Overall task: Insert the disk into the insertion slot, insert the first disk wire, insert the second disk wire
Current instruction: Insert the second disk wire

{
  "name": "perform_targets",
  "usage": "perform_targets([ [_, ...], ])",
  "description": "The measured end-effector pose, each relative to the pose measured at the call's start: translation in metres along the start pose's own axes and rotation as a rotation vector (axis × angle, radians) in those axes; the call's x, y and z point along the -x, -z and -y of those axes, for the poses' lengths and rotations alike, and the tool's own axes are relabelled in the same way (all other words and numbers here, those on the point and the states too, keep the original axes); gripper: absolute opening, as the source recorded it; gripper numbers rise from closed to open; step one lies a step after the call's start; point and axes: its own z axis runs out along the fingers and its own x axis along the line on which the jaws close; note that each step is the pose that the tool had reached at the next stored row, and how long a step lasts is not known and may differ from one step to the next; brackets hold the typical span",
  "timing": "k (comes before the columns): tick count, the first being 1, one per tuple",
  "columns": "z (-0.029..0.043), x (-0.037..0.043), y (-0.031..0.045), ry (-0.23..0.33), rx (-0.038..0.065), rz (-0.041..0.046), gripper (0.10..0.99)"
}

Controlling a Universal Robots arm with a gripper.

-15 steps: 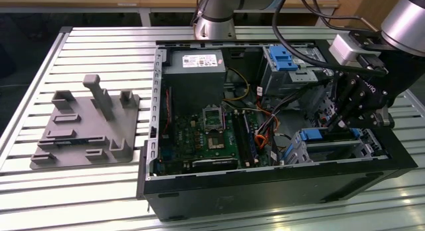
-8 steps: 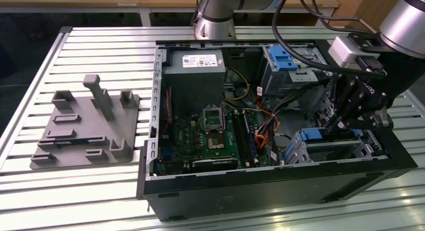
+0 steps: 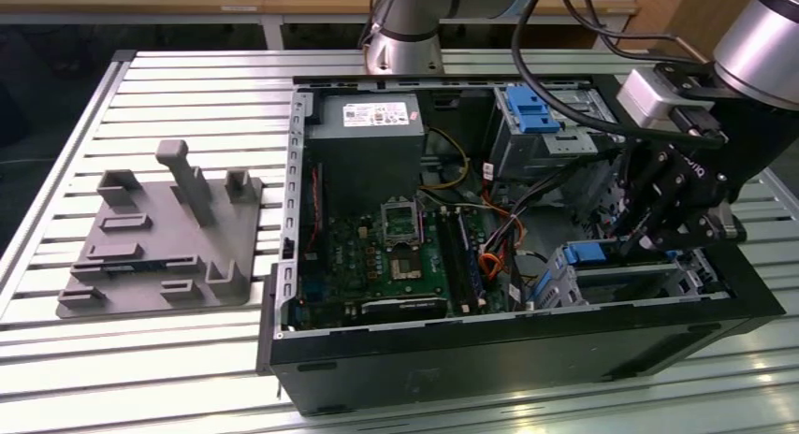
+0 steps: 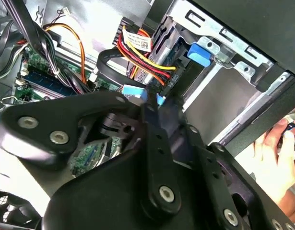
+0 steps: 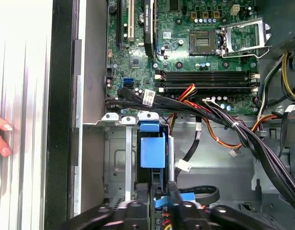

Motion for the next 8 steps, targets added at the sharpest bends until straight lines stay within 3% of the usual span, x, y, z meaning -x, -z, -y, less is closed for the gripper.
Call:
perform_targets([
  [1, -0.0001, -0.0001, 0.0017, 0.000, 0.000, 0.0001, 0.329],
  [2, -0.0003, -0.0002, 0.0036, 0.000, 0.000, 0.0000, 0.396],
  [4, -0.0007, 0.0000, 0.0088, 0.000, 0.000, 0.0000, 0.396],
  [8, -0.0022, 0.0005, 0.0261, 0.000, 0.000, 0.0000, 0.396],
])
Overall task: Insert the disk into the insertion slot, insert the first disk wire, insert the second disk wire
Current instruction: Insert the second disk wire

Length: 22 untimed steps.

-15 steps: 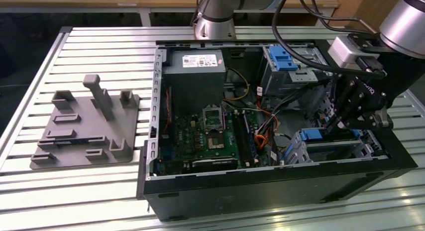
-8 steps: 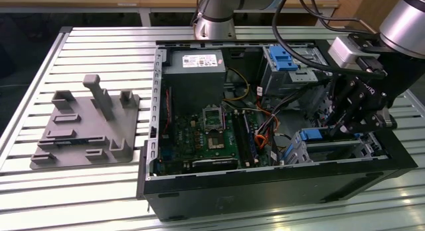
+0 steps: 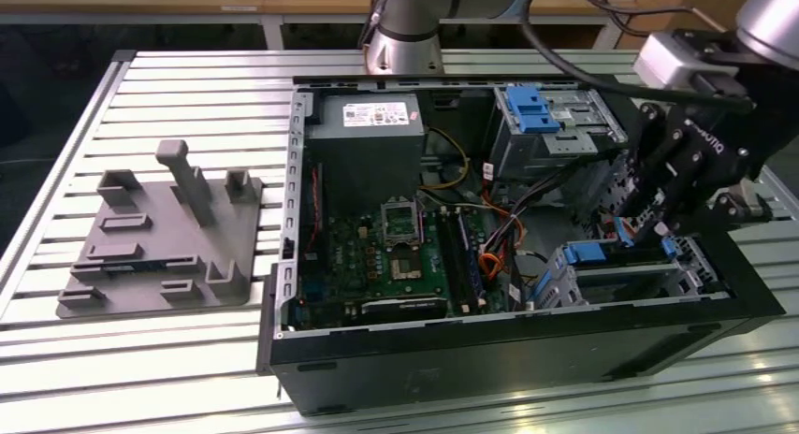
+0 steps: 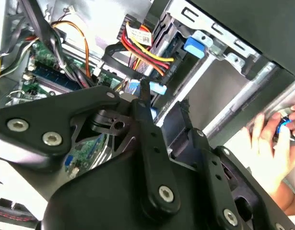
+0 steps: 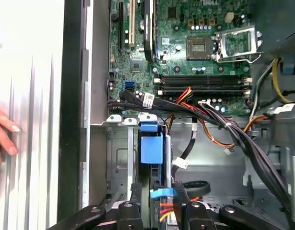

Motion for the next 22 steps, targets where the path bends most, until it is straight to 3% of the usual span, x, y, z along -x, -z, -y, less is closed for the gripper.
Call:
perform_targets([
  [6, -0.0021, -0.0005, 0.0269, 0.000, -0.001, -0.0002, 0.396],
  [10, -0.0030, -0.0010, 0.0372, 0.000, -0.004, 0.0034, 0.384],
  [13, -0.0031, -0.0011, 0.0387, 0.001, -0.007, 0.0074, 0.318],
  [16, -0.0032, -0.0011, 0.0388, 0.001, -0.007, 0.0074, 0.137],
  [22, -0.0032, -0.0011, 0.0388, 0.001, -0.007, 0.0074, 0.106],
])
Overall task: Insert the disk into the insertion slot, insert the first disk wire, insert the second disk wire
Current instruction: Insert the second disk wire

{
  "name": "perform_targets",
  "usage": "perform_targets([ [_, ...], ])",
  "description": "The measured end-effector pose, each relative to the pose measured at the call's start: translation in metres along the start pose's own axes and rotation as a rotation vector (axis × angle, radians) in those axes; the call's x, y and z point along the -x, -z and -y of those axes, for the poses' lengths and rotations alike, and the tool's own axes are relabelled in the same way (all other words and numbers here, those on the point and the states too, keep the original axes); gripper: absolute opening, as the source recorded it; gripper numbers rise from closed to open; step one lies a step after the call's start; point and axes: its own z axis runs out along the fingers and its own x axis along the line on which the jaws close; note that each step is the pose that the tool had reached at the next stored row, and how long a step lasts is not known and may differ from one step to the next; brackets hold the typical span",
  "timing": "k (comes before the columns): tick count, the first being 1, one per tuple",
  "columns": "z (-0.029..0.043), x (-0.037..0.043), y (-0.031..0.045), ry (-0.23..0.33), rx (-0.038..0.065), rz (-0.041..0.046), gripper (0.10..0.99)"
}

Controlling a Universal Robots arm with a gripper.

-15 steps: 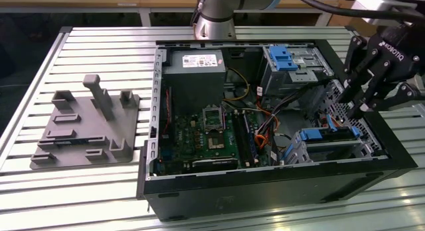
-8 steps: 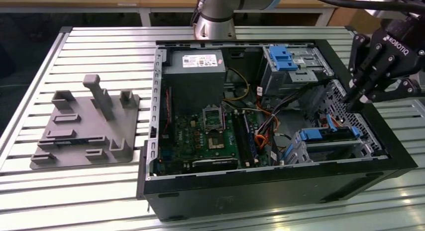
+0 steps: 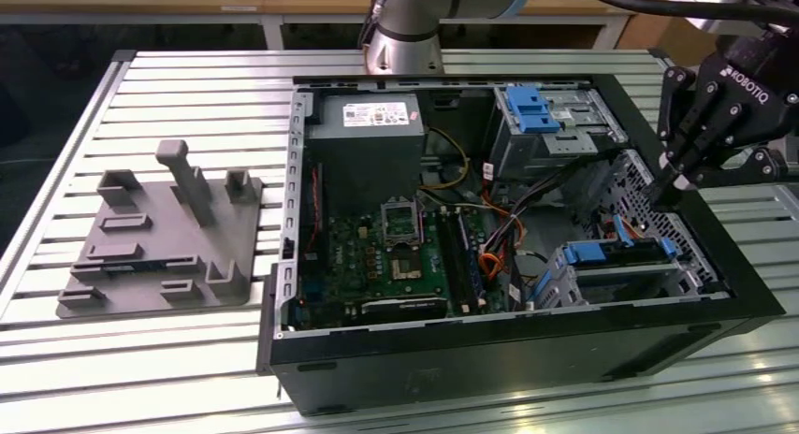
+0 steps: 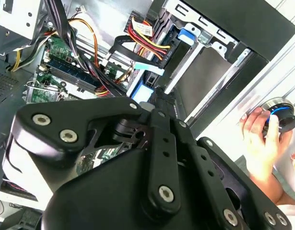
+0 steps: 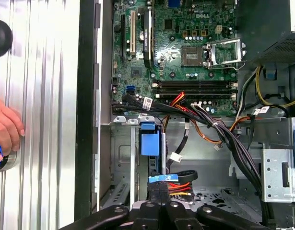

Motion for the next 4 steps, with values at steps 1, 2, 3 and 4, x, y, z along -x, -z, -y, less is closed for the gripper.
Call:
perform_targets([
  [1, 0.0000, 0.0000, 0.0000, 0.000, 0.000, 0.0000, 0.106],
  [2, 0.0000, 0.0000, 0.0000, 0.000, 0.000, 0.0000, 0.106],
  [3, -0.0001, 0.0000, 0.0000, 0.000, 0.000, 0.0000, 0.106],
  [4, -0.0001, 0.0000, 0.0000, 0.000, 0.000, 0.0000, 0.106],
])
